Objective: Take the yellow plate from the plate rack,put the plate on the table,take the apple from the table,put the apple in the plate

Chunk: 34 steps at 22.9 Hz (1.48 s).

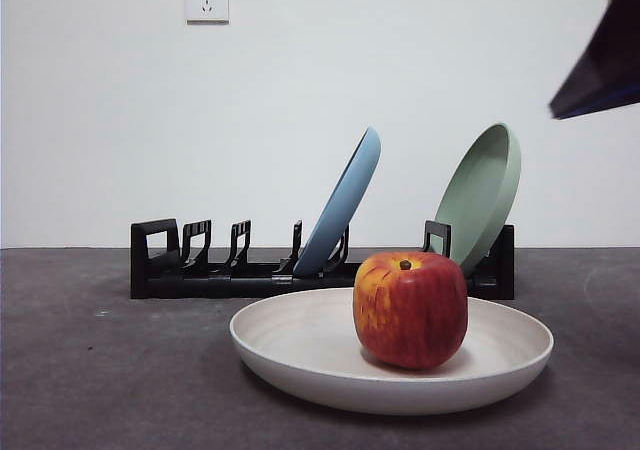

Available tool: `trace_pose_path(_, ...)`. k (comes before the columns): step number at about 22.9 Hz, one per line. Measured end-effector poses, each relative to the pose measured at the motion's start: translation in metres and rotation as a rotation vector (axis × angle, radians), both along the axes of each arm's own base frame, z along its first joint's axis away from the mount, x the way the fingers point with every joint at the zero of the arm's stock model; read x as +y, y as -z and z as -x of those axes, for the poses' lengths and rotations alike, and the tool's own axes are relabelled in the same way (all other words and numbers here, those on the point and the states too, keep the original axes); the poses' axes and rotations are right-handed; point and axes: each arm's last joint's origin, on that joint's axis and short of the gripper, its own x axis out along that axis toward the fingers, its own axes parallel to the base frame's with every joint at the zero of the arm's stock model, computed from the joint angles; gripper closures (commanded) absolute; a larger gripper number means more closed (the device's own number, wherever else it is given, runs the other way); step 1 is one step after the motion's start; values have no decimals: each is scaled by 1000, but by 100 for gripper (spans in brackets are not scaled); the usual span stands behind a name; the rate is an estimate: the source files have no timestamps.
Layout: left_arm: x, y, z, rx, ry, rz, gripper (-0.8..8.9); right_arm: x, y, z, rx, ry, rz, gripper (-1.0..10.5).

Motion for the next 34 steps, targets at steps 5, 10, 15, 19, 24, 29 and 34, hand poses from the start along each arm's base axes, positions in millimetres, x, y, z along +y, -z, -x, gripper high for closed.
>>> trace_pose_path(5,0,0,0,0,0,0,817,-34,-7,9,-131,182,-59,945)
trace_pose_path(10,0,0,0,0,0,0,817,-66,27,17,-295,449,-86,945)
trace_pose_path(15,0,0,0,0,0,0,817,-70,51,21,-390,418,-58,945)
trace_pose_path(19,0,0,0,0,0,0,817,-70,68,18,-381,411,-31,945)
trace_pose_path(24,0,0,0,0,0,0,817,-70,87,16,-330,409,-12,945)
trace_pose_path(29,0,0,0,0,0,0,817,-70,87,16,-328,409,-14,945)
trace_pose_path(34,0,0,0,0,0,0,817,-70,87,16,-309,428,-61,945)
